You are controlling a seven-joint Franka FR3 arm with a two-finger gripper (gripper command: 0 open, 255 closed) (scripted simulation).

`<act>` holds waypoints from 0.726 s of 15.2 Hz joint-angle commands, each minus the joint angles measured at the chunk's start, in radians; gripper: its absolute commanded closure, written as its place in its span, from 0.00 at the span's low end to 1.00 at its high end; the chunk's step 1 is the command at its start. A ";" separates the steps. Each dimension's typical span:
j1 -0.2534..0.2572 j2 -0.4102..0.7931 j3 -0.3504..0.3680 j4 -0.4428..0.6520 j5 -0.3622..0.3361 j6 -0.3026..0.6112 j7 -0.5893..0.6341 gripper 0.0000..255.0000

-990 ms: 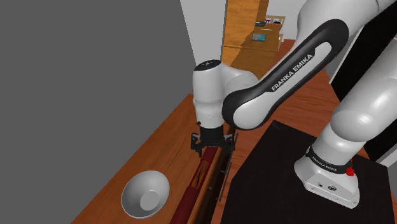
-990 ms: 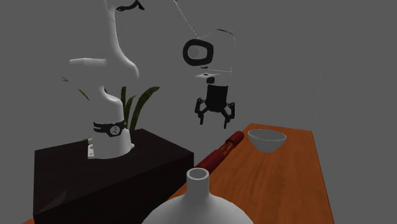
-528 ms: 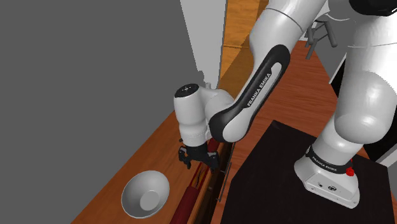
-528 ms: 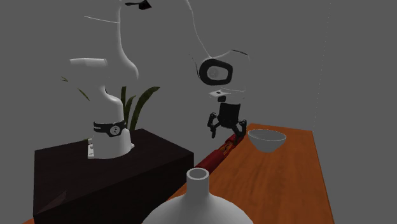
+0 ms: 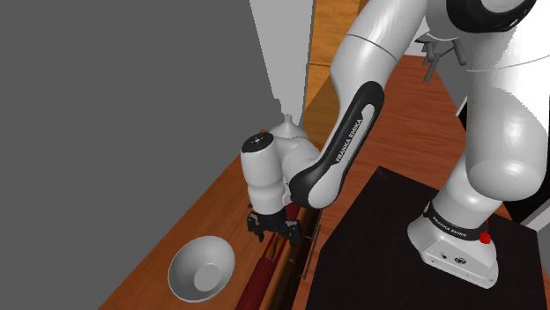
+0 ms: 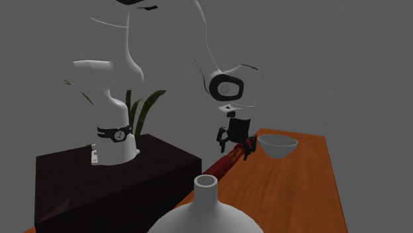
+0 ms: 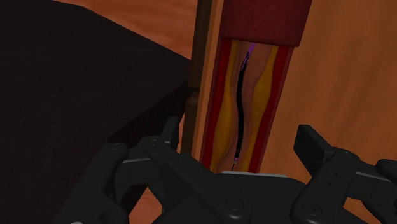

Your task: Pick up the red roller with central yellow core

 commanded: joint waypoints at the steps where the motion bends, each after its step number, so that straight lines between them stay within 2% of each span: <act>1: 0.005 0.006 -0.005 0.003 -0.005 0.003 0.004 1.00; 11: -0.006 -0.009 0.008 -0.001 0.008 -0.006 -0.005 1.00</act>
